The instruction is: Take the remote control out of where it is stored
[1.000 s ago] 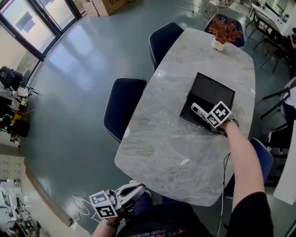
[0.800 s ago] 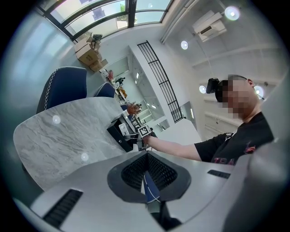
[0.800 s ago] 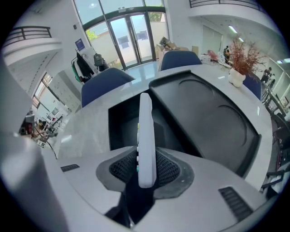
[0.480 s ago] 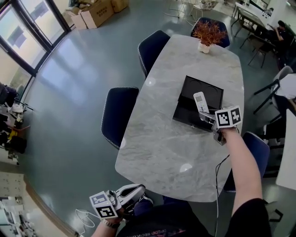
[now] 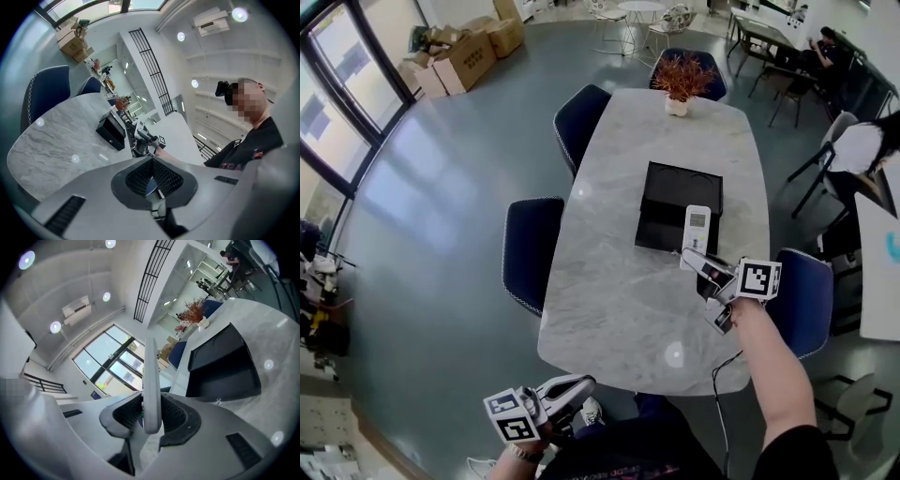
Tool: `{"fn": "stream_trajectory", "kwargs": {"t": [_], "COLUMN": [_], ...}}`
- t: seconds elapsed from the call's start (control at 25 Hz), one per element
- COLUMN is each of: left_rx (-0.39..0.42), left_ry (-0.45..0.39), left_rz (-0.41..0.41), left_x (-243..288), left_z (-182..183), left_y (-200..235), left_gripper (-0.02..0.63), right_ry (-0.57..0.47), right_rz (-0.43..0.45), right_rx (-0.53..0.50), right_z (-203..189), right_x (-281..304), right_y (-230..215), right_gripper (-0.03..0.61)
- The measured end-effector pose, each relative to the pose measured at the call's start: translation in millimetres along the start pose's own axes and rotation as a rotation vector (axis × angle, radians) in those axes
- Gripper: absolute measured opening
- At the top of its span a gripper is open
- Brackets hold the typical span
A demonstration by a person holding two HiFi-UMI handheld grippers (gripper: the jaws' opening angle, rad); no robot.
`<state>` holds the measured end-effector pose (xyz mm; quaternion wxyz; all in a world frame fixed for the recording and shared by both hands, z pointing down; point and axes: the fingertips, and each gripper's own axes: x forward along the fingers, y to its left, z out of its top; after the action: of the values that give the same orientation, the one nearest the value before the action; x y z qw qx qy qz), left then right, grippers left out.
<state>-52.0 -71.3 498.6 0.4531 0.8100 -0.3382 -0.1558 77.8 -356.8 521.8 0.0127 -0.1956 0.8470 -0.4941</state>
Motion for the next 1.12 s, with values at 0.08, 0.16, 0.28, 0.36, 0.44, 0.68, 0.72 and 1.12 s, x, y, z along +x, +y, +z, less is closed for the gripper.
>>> {"fn": "stream_trajectory", "kwargs": {"t": [0.08, 0.16, 0.28, 0.36, 0.44, 0.68, 0.72, 1.12], "left_rx": [0.007, 0.015, 0.025, 0.035, 0.045, 0.072, 0.078, 0.098], "left_ry": [0.02, 0.038, 0.06, 0.074, 0.084, 0.112, 0.117, 0.204], "left_rz": [-0.019, -0.039, -0.074, -0.094, -0.111, -0.155, -0.164, -0.242], "left_x": [-2, -3, -16, -24, -30, -58, -62, -103], "left_z": [0, -1, -6, -8, -9, -16, -18, -59], "left_y": [-2, -5, -14, -20, -25, -40, -42, -66], "left_gripper": [0.006, 0.006, 0.005, 0.005, 0.006, 0.005, 0.006, 0.005], "right_ry": [-0.031, -0.053, -0.078, -0.089, -0.103, -0.141, -0.146, -0.195], "right_rz": [0.04, 0.061, 0.069, 0.07, 0.081, 0.092, 0.092, 0.086], "right_rx": [0.021, 0.04, 0.069, 0.078, 0.09, 0.141, 0.148, 0.143], "right_z": [-15, -32, -71, -94, -114, -188, -201, -311], "right_x": [-6, -13, -26, -35, -43, -65, -67, -92], "right_y": [21, 39, 68, 83, 98, 142, 148, 208], "right_gripper": [0.117, 0.117, 0.117, 0.117, 0.117, 0.117, 0.117, 0.117]}}
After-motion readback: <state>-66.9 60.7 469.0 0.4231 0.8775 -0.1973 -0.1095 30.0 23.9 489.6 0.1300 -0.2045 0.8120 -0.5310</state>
